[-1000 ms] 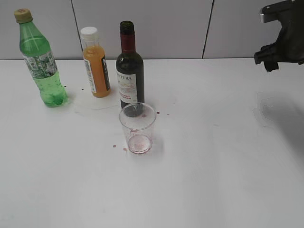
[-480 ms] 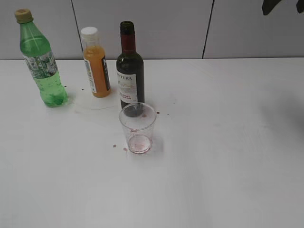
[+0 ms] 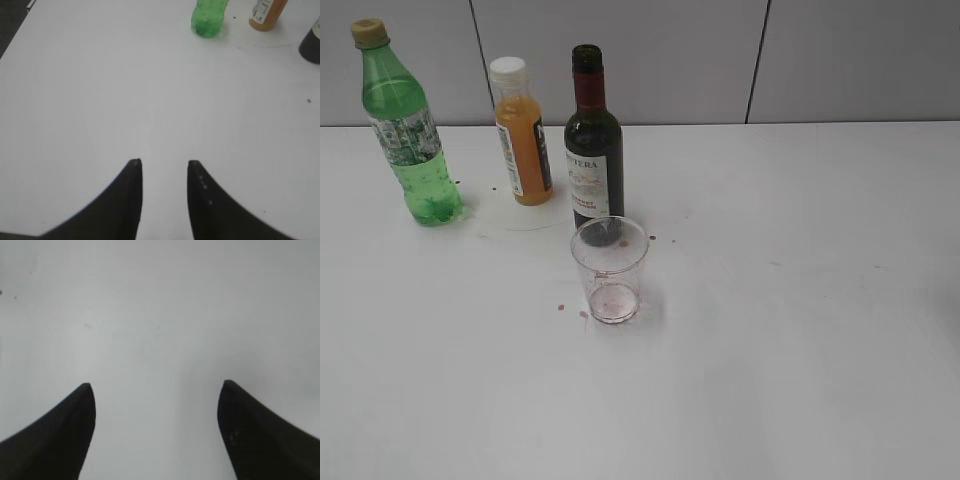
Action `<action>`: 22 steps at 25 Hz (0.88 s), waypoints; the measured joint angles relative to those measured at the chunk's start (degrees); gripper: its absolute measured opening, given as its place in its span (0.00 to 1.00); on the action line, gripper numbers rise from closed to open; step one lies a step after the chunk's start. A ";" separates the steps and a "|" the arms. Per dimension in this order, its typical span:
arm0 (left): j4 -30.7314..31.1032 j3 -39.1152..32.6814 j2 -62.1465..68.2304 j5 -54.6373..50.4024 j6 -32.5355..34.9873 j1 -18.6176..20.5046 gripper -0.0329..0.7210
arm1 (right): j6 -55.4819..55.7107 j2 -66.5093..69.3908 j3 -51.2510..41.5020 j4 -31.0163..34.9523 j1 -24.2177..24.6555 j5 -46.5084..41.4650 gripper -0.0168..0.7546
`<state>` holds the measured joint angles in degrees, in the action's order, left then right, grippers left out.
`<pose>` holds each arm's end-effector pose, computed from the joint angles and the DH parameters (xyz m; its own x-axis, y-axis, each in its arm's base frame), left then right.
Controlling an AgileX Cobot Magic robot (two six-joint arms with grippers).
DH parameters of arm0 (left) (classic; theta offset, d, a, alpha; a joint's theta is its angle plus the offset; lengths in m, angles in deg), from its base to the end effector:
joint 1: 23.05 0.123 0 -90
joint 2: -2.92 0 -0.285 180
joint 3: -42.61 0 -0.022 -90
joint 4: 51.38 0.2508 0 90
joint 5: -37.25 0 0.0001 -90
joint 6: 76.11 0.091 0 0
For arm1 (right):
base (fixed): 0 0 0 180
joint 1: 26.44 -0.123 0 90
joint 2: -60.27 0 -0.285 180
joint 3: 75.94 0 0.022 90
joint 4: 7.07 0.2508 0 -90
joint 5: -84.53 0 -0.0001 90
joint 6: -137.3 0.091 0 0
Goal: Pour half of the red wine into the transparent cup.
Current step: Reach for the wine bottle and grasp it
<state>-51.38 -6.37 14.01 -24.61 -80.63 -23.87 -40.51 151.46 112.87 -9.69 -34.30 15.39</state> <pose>0.0039 -0.0001 0.2738 -0.5283 -0.0713 -0.8461 -0.0274 0.9974 -0.0669 0.2926 0.0365 0.3831 -0.8729 -0.0984 -0.4779 -0.0973 0.9949 -0.0271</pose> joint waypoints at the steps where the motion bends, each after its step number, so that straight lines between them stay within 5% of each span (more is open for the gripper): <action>1: 0.00 0.00 0.00 0.00 0.00 0.00 0.36 | -0.05 -3.34 -3.54 0.25 0.00 0.00 0.76; 13: 0.00 0.00 0.00 0.00 0.00 0.00 0.36 | -0.16 -37.20 -36.89 2.61 0.00 0.33 0.76; 22: 0.00 0.00 0.00 0.00 0.00 0.00 0.36 | -0.36 -55.85 -51.36 5.24 0.00 3.13 0.76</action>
<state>-51.38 -6.37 14.01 -24.61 -80.63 -23.87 -40.86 95.61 61.52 -4.44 -34.30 18.52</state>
